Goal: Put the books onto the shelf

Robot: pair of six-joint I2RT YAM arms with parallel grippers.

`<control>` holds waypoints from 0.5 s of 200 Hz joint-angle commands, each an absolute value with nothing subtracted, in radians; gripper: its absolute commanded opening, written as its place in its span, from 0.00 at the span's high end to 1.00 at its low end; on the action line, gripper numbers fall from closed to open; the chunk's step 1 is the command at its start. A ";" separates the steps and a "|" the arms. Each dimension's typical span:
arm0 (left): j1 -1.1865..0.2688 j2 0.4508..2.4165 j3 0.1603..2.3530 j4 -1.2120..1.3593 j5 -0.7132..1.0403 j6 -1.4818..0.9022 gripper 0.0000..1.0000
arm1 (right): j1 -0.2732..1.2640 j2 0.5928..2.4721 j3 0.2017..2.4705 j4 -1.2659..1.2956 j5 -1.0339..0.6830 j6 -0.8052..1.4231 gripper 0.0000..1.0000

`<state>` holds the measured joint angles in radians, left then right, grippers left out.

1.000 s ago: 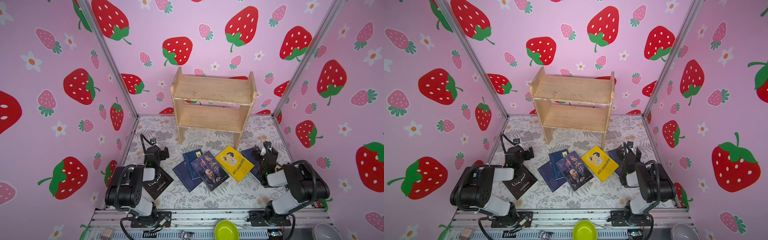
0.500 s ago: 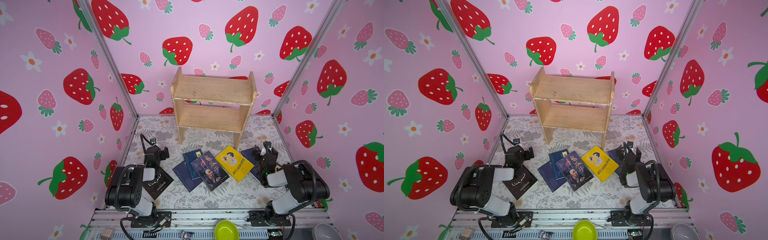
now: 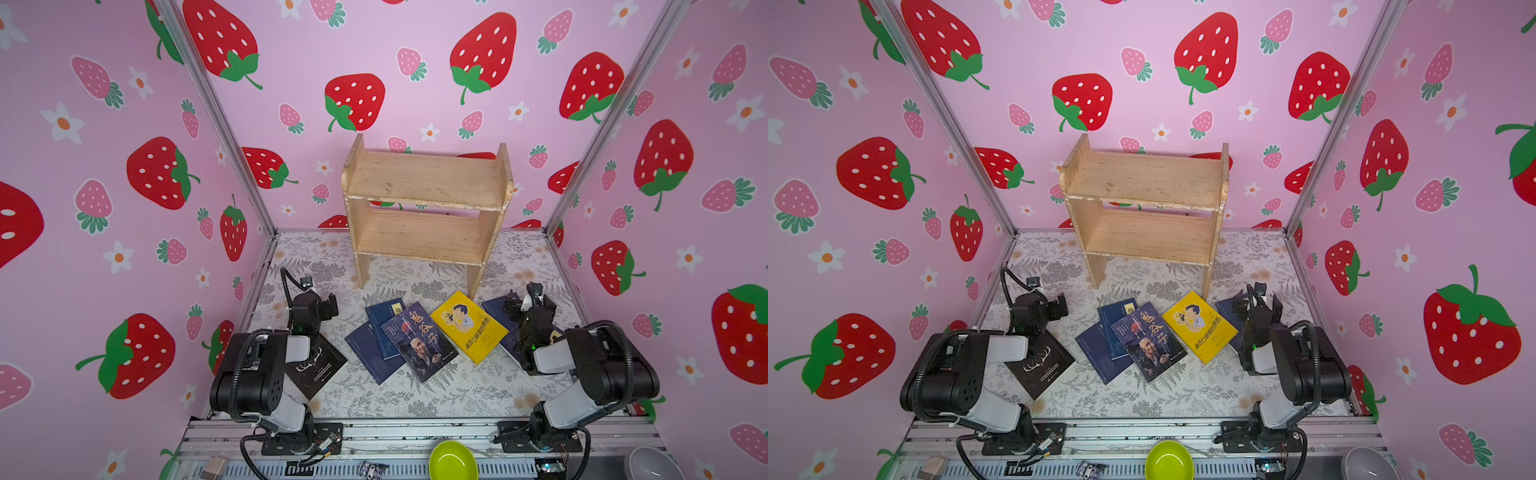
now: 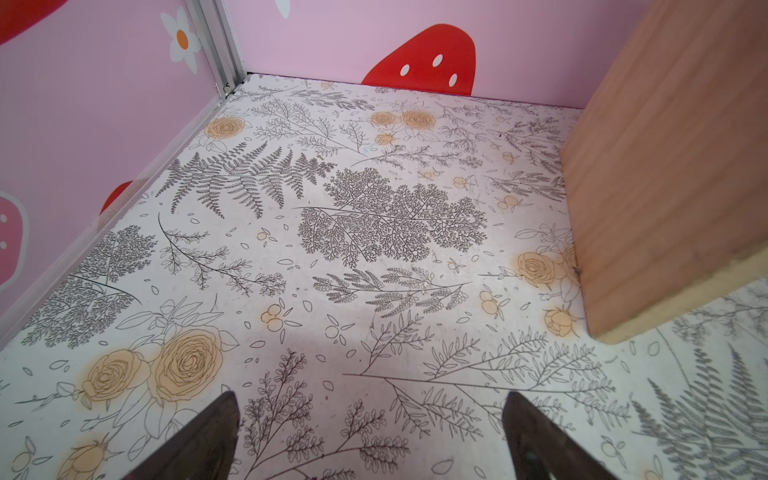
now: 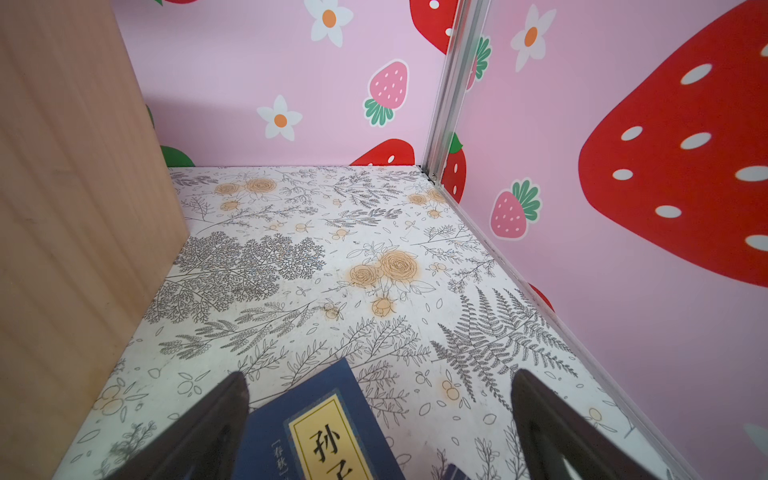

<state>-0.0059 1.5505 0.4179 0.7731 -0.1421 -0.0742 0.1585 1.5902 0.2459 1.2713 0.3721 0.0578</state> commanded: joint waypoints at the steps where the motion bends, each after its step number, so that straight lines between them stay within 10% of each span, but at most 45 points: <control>1: -0.009 1.547 0.445 0.779 -0.155 -0.057 0.01 | 0.153 1.575 0.245 1.301 0.371 0.052 0.00; 53: -0.010 1.537 0.450 0.778 -0.156 -0.057 0.01 | 0.153 1.572 0.242 1.309 0.369 0.052 0.00; 100: -0.022 1.382 0.822 0.058 -0.188 -0.070 0.01 | 0.157 1.429 0.518 0.670 0.458 0.125 0.00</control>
